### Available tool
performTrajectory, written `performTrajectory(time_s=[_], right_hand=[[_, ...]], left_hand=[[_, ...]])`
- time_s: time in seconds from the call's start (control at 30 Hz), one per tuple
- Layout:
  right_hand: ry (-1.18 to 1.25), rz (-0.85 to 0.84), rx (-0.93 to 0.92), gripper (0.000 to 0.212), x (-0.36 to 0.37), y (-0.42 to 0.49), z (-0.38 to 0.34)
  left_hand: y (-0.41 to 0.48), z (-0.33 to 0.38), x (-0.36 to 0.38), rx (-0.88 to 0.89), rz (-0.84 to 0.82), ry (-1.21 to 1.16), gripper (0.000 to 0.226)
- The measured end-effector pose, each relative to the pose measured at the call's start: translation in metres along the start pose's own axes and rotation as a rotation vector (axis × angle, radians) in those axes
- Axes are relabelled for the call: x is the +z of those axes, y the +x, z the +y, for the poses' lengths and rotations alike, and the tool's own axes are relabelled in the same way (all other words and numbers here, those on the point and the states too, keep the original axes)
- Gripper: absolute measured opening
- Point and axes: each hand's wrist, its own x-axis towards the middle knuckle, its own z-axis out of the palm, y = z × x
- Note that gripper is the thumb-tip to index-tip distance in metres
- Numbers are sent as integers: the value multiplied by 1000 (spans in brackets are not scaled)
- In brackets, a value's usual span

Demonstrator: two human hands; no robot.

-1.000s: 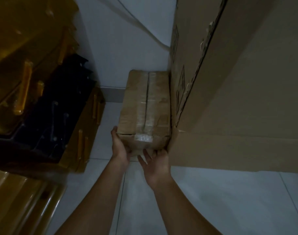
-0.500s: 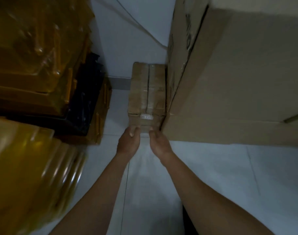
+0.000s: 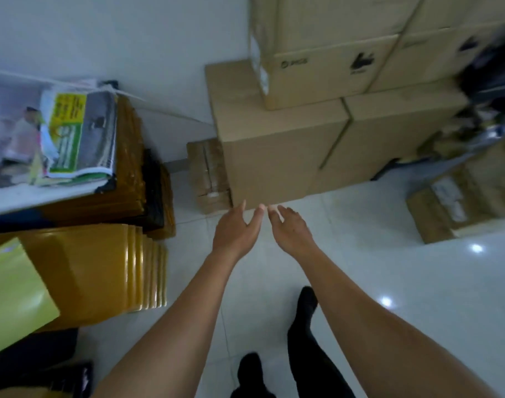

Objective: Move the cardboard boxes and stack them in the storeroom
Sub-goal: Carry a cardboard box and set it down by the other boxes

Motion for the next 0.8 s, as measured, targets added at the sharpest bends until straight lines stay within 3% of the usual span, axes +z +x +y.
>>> performTrajectory(time_s=[0.3,0.8], right_hand=[[199,212,126,60,-161,-115,57],[321,501,125,56,-430,-208,282]], left_hand=[[-91,166,57,239,-110,77,77],[-197,394,286,405,-233,-24,75]])
